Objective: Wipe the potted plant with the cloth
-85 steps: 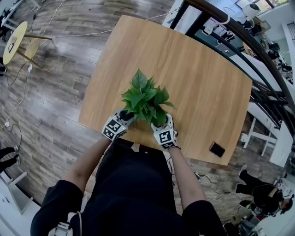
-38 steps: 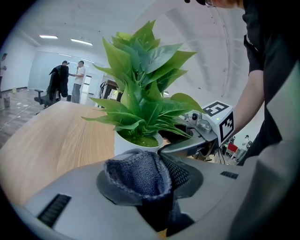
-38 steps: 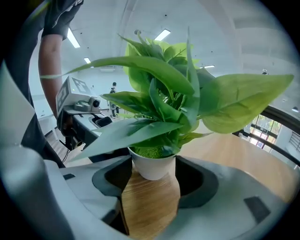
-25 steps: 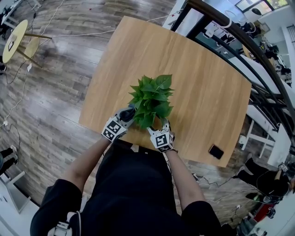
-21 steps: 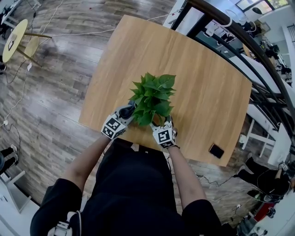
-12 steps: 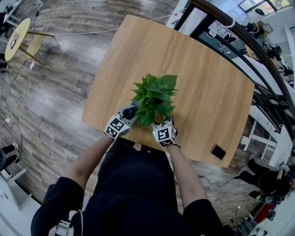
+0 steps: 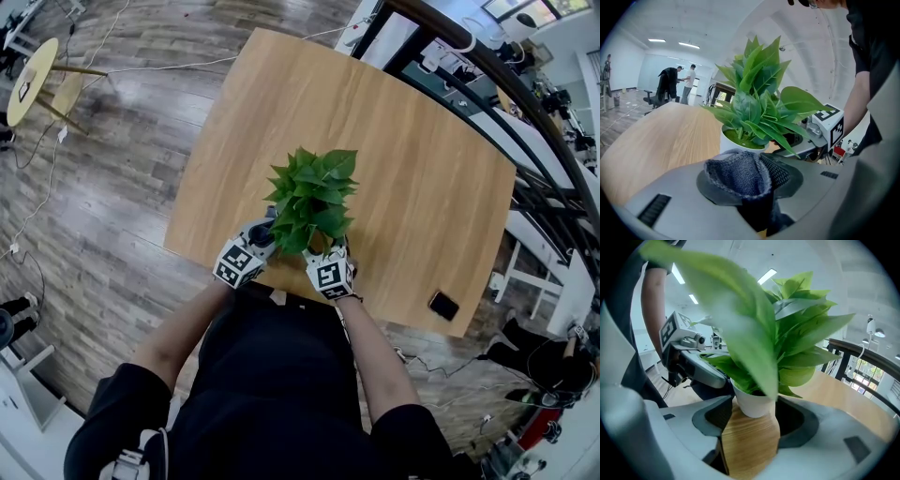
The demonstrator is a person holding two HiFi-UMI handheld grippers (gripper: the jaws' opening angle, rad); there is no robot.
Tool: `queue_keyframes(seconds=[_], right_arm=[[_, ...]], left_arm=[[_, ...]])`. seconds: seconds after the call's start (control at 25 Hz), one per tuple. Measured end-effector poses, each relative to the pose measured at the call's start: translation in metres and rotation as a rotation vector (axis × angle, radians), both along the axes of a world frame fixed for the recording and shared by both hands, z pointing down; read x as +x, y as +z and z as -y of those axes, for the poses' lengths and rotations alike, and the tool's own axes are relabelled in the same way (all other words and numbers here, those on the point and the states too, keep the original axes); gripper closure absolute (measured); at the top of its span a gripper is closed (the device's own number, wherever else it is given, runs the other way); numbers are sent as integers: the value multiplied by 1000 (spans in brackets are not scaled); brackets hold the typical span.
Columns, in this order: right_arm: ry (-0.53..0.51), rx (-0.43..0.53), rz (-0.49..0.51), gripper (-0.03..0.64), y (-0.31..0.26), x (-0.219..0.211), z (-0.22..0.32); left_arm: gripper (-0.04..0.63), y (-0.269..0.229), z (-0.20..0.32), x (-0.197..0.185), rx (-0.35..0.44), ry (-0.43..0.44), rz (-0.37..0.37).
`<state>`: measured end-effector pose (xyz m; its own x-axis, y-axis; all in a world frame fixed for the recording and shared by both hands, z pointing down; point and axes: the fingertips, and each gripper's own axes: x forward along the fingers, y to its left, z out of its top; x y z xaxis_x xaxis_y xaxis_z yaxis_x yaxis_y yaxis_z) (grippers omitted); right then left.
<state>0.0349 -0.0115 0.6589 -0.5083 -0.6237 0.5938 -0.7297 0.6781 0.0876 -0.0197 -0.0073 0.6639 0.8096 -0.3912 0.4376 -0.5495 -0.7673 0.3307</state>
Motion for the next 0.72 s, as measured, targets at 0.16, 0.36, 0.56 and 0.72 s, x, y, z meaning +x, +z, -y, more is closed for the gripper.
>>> queue_keyframes(seconds=[0.16,0.36,0.56,0.72], right_arm=[[-77,-1,-10,344,1,-13,-18],[-38,4,-35,344,7,-2,-10],[-64,34,-16,344,-6,1,14],[-80,9,6,344,-3,-6,18]], left_arm=[[453,-1,14,-14,21,-23,14],[453,-1,18,-23,24,-17,21],[453,-2,22,-22,28,-8,16],[453,0,24,-23,31,-12,23]])
